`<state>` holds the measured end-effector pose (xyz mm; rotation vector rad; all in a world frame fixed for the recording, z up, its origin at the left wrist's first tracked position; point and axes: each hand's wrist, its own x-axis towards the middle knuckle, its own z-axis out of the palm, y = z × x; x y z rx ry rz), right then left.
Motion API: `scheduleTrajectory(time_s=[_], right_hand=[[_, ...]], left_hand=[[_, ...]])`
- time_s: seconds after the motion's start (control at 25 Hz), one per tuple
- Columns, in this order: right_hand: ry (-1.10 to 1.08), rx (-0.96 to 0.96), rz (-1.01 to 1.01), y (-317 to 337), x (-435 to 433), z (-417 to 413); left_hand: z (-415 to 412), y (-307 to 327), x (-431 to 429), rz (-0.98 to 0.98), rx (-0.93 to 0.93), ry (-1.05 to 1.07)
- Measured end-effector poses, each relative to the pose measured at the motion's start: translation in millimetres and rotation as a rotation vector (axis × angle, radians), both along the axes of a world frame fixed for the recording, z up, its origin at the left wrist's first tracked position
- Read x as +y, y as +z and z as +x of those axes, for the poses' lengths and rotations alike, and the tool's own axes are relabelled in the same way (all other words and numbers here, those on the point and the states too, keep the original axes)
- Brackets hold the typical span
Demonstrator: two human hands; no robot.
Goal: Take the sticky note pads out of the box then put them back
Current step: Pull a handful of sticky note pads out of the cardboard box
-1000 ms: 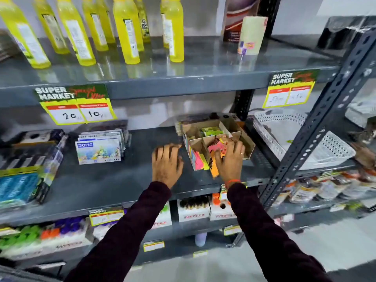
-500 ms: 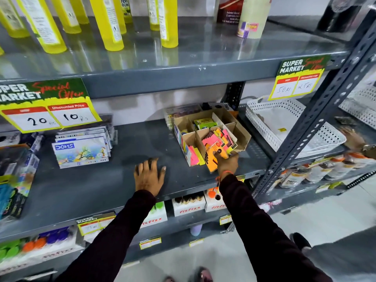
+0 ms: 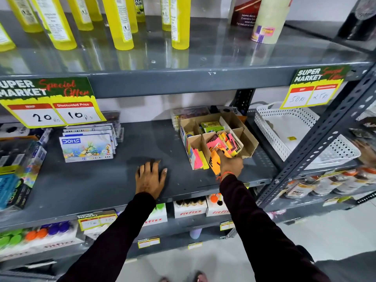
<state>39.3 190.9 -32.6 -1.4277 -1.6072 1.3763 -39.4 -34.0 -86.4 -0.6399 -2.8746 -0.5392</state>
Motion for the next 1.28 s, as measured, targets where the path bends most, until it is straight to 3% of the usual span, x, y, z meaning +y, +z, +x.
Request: scheduleTrajectory(time_s=[0.24,0.4,0.52,0.72,0.84,1.0,1.08,1.16,1.28], right_hand=[[-0.098,0.069,0.05,30.4,-3.5,2.4],[0.014,0.287,0.163,69.8,-14.7,-3.0],[0.234,0.5,-0.109,85.5,-57.3,-16.4],[0.314,0.348,-0.645,35.9,-121.7,-44.3],[0.204,0.282,-0.663,11.0,-130.1,-60.5],[0.222,0.305,-0.505,-0.9,-127.9,-60.3],[0.3,0.281,-0.328,-1.7,-133.0,-44.2],[0.406,0.131,-0.037,-10.8,-139.7,-33.7],[0.807,-0.213,0.585,-8.6,-141.8,-34.0]], left_hand=[[-1.3,0.2,-12.2,0.036,-0.005,0.002],[0.9,-6.6,-43.0,-0.016,0.068,-0.026],[3.9,-7.6,-61.6,-0.079,0.073,-0.051],[6.1,-6.0,-85.7,-0.161,-0.01,-0.077],[10.1,-4.8,-96.2,-0.191,-0.032,-0.089],[7.9,-5.4,-107.7,-0.255,-0.051,-0.146],[8.4,-7.5,-111.3,-0.272,-0.058,-0.145],[9.9,-10.4,-115.0,-0.278,-0.038,-0.137],[11.2,-13.5,-119.3,-0.287,-0.021,-0.132]])
